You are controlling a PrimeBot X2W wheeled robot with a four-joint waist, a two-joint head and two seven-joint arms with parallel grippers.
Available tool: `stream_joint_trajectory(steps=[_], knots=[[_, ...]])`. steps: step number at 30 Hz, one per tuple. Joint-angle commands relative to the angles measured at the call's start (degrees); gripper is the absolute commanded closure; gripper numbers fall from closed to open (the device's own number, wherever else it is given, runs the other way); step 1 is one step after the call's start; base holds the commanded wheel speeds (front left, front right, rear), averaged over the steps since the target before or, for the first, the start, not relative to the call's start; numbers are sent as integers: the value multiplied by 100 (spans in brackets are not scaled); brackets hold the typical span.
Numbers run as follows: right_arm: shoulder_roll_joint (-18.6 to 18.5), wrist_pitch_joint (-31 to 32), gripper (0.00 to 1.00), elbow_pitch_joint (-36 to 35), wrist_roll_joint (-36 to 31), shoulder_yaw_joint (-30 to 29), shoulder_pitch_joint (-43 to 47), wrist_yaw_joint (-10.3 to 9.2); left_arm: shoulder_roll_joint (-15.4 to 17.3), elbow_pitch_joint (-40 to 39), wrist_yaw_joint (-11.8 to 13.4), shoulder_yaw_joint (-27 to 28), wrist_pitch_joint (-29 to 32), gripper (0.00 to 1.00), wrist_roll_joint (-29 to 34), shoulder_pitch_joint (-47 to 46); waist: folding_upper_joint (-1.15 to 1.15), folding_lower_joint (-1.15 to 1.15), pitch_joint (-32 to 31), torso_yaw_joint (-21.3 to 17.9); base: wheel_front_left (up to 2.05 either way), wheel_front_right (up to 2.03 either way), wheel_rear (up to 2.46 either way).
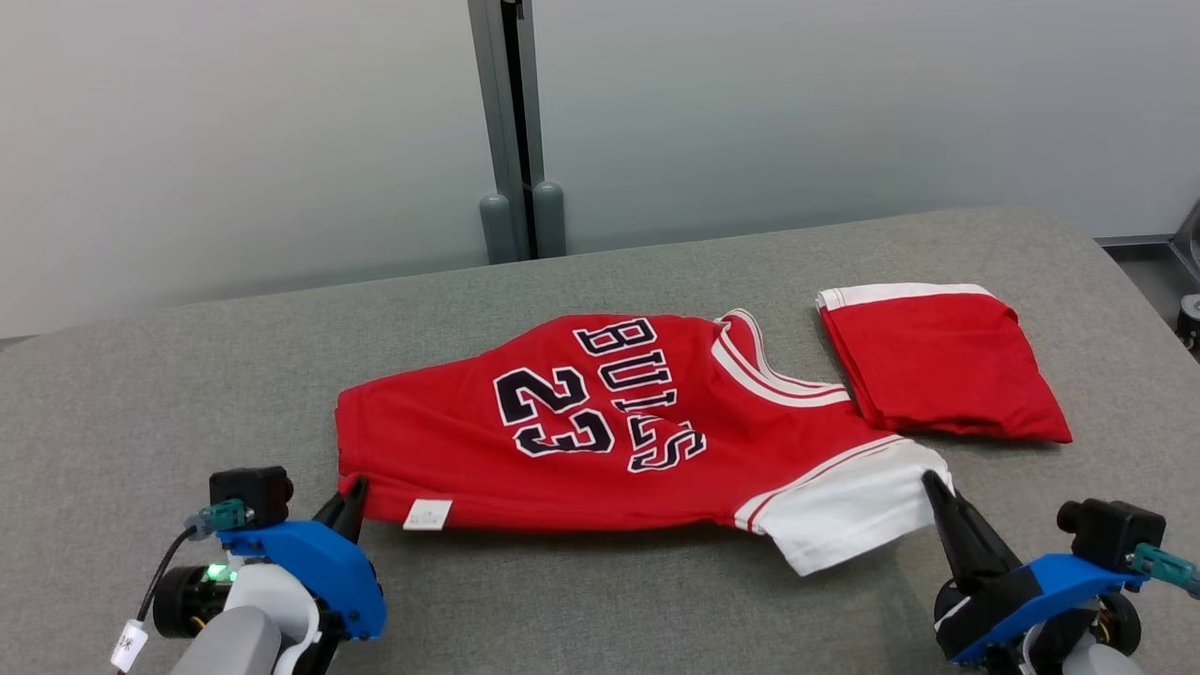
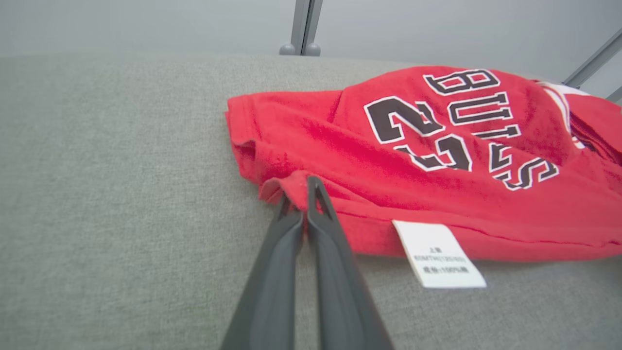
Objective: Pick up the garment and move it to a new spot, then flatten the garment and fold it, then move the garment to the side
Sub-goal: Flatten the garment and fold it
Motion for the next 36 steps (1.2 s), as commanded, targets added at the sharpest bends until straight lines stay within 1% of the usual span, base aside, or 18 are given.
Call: stream_joint_trajectory(steps=[1, 4, 6, 8, 10, 13, 16, 18, 20, 22, 24, 28, 31, 36], knots=[[-52, -109, 100, -212, 147, -6, 9, 2, 99, -252, -8, 26, -36, 100, -44, 33, 0, 1, -5, 37, 0, 0, 0], [-167, -221, 100, -570, 397, 8, -229, 2, 249, -885, 101, 120, -61, 100, -43, -55, 0, 1, 51, 121, 0, 0, 0], [-244, -189, 100, -751, 551, 43, -482, 2, 360, -1308, 121, 178, 117, 100, -112, -185, 0, 1, 168, 178, 0, 0, 0], [-243, -82, 100, -894, 850, 104, -874, 2, 542, -1665, 155, 183, 392, 100, -59, -400, 0, 1, 352, 222, 0, 0, 0], [-296, 29, 100, -883, 1148, 132, -1367, 2, 632, -1934, 192, 195, 646, 100, -50, -698, 0, 1, 567, 270, 0, 0, 0], [-373, 194, 100, -602, 1509, 186, -2228, 2, 714, -2058, 173, 144, 1106, 100, -9, -1363, 0, 1, 1029, 371, 0, 0, 0], [-460, 327, 100, -201, 1688, 315, -3264, 2, 736, -1827, 151, 120, 1491, 100, 28, -2248, 0, 1, 1555, 462, 0, 0, 0], [-564, 348, 100, 112, 1637, 432, -3953, 2, 705, -1576, 143, 149, 1680, 100, 40, -2847, 0, 1, 1894, 520, 0, 0, 0], [-590, 304, 100, 414, 1668, 506, -4649, 2, 665, -1286, 141, 203, 1736, 100, 67, -3559, 0, 1, 2205, 558, 0, 0, 0], [-635, 173, 100, 711, 1584, 594, -5359, 2, 634, -999, 138, 229, 1709, 100, 137, -4143, 0, 1, 2479, 566, 0, 0, 0], [-573, 17, 100, 956, 1616, 665, -5968, 2, 648, -726, 132, 149, 1671, 100, 282, -4691, 0, 1, 2702, 595, 0, 0, 0], [-643, -278, 100, 1303, 1699, 761, -7089, 2, 531, -267, 172, 297, 1367, 100, 324, -5743, 0, 1, 3019, 660, 0, 0, 0], [-711, -429, 100, 1513, 1796, 850, -7767, 2, 484, 59, 140, 252, 1153, 100, 428, -6356, 0, 1, 3122, 696, 0, 0, 0], [-819, -563, 100, 1666, 1937, 1123, -8680, 2, 391, 601, 74, 263, 850, 100, 397, -7227, 0, 1, 3087, 718, 0, 0, 0]])
